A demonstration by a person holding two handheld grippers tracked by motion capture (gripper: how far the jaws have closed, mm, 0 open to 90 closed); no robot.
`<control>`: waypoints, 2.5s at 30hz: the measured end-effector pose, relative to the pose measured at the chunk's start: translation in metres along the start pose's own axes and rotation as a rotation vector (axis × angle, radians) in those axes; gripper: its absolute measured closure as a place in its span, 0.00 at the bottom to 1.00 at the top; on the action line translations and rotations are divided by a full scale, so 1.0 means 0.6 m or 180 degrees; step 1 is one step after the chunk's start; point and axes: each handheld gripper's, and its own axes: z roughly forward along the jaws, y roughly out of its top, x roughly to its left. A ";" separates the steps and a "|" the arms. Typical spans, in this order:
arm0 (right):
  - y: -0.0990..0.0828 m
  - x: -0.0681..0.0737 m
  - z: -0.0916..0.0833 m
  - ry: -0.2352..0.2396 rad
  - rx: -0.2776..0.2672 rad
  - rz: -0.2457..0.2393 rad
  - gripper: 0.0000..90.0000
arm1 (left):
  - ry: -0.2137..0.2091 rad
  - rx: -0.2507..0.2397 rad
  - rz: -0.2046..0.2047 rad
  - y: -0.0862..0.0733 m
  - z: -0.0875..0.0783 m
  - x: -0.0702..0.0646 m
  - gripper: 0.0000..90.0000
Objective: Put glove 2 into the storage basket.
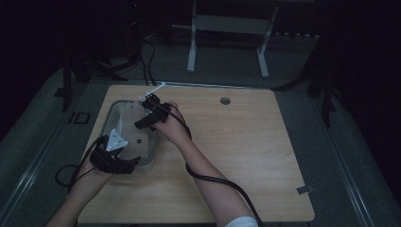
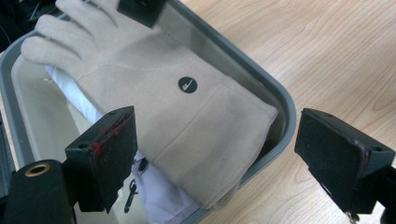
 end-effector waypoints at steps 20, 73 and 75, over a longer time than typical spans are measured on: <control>-0.094 -0.041 -0.057 -0.0081 -0.0105 -0.0031 0.18 | -0.0314 -0.0248 0.0085 0.040 0.052 -0.066 0.15; -0.364 -0.137 -0.113 -0.0142 -0.0320 0.0112 0.17 | -0.1252 -0.0085 0.0255 0.017 0.189 -0.206 0.15; -0.371 -0.137 -0.112 -0.0141 -0.0323 0.0098 0.16 | -0.1269 -0.0087 0.0267 0.016 0.193 -0.210 0.15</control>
